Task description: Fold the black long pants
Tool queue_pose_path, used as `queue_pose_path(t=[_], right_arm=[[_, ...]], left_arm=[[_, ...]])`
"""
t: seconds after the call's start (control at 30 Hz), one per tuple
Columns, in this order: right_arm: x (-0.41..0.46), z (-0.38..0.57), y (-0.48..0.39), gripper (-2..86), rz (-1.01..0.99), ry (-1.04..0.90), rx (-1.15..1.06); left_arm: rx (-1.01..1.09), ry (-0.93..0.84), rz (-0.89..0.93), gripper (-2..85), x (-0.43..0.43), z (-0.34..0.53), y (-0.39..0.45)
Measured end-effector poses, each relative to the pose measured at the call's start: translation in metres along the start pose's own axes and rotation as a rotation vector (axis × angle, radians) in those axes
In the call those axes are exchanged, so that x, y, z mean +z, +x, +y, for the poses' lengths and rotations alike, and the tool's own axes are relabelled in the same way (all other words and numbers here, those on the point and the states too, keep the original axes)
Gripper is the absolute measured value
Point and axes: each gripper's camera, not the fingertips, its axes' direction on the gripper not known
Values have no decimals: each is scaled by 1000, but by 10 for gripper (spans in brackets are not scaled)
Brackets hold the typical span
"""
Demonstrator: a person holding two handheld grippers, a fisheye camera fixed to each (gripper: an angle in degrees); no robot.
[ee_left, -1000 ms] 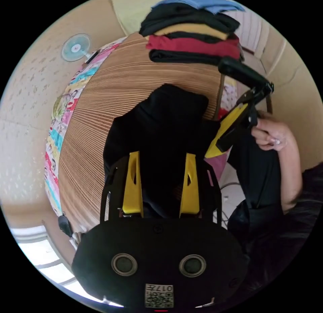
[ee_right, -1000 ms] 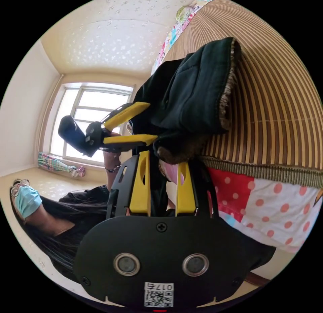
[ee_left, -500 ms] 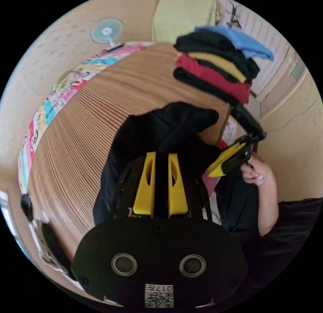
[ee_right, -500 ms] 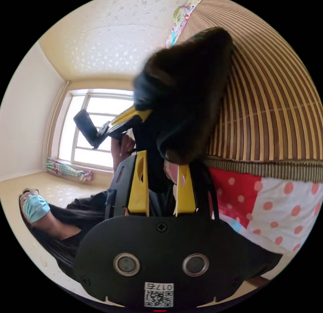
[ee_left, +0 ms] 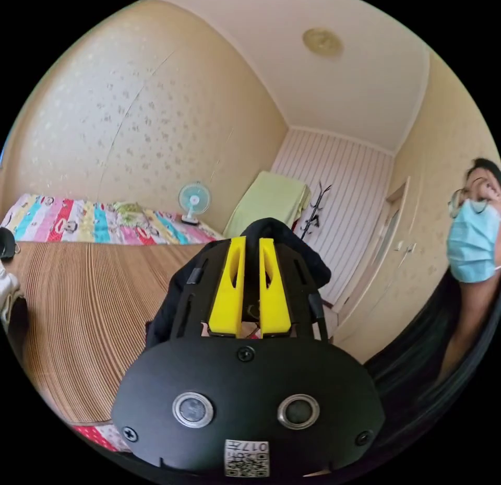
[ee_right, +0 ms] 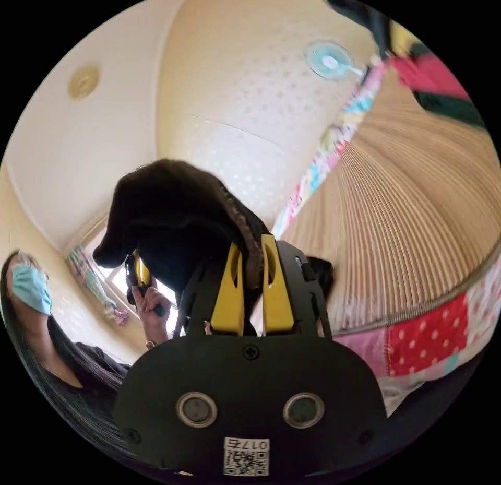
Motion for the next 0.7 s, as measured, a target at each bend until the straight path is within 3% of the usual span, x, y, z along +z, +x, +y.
queue_pose_path(t=[0.2, 0.3, 0.47, 0.7], right_arm=[[-28, -3, -225, 71, 76, 210, -427], [-34, 7, -325, 71, 43, 325, -634], [-31, 9, -450, 74, -50, 377, -844], [10, -6, -584, 75, 18, 432, -1050]], left_arm=[[164, 193, -74, 48, -139, -84, 86], [201, 276, 19, 49, -191, -129, 113], [269, 385, 34, 48, -249, -204, 155], [320, 437, 12, 49, -278, -341, 177]])
